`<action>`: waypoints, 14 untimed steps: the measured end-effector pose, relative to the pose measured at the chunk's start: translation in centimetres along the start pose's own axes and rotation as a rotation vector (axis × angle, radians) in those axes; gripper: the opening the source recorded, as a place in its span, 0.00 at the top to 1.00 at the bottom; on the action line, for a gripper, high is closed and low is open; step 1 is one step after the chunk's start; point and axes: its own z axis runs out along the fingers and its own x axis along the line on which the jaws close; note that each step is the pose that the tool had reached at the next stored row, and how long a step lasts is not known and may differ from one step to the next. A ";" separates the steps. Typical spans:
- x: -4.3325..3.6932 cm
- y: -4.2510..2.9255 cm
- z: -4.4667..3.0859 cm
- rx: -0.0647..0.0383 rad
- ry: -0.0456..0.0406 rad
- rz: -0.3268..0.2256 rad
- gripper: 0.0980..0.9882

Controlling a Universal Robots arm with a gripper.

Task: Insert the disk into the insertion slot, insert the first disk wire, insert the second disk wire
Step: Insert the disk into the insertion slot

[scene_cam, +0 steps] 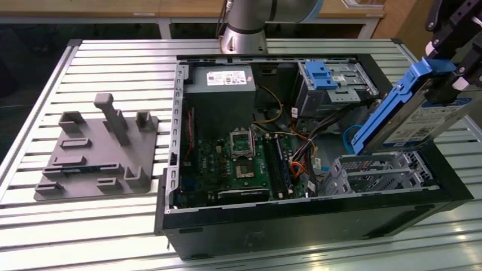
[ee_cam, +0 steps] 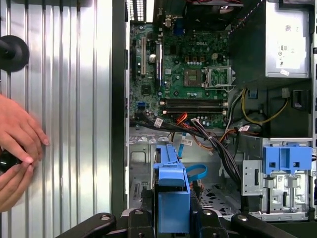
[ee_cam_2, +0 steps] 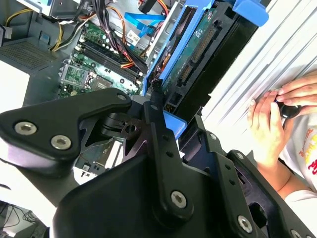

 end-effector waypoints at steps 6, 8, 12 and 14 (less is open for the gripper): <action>-0.18 -0.02 0.30 -0.007 -0.0001 0.000 0.70; -0.18 -0.07 0.39 -0.010 0.0001 0.001 0.70; -0.18 -0.50 0.52 -0.015 0.0004 0.000 0.70; -0.19 -0.60 0.55 -0.015 0.0005 0.000 0.70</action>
